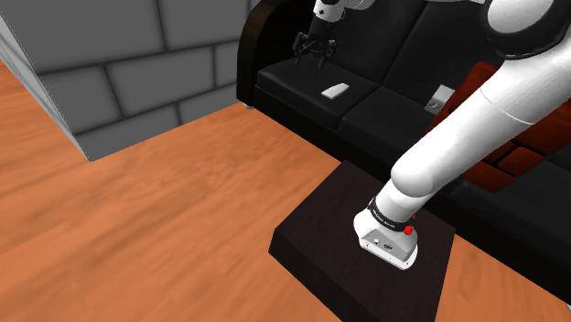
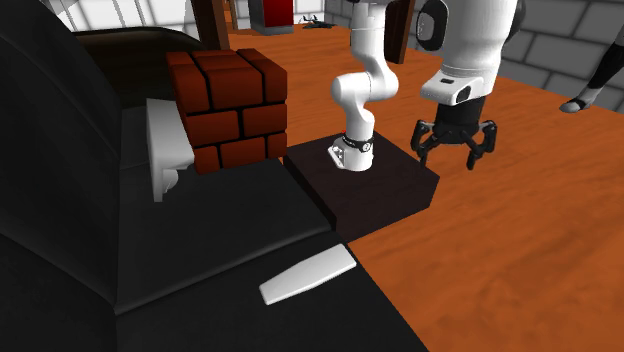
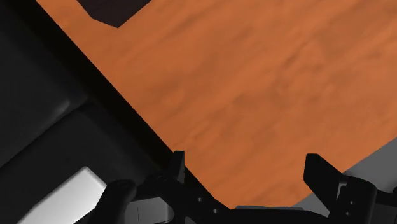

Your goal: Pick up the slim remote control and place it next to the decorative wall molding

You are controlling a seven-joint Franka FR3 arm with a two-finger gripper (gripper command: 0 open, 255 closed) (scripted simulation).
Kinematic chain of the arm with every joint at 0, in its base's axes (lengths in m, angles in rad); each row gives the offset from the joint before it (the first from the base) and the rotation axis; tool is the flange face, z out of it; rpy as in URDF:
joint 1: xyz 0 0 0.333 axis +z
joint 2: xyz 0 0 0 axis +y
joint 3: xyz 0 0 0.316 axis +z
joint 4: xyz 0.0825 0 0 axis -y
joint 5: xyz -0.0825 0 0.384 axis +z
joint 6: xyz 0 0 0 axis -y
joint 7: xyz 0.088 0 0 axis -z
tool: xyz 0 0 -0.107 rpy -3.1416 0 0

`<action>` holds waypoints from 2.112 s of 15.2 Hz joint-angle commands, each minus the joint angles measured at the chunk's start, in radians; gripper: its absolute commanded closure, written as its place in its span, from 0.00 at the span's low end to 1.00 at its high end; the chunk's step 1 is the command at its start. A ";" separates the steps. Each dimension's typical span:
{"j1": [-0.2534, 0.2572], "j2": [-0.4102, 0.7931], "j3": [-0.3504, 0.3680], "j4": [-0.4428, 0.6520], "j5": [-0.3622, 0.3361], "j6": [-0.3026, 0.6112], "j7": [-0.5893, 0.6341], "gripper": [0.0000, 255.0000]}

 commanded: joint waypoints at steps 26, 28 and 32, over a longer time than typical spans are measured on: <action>-0.271 0.674 -0.223 0.547 0.104 0.012 0.352 0.00; -0.289 0.701 -0.232 0.571 0.112 0.009 0.369 0.00; -0.289 0.718 -0.228 0.543 0.119 0.053 0.364 0.00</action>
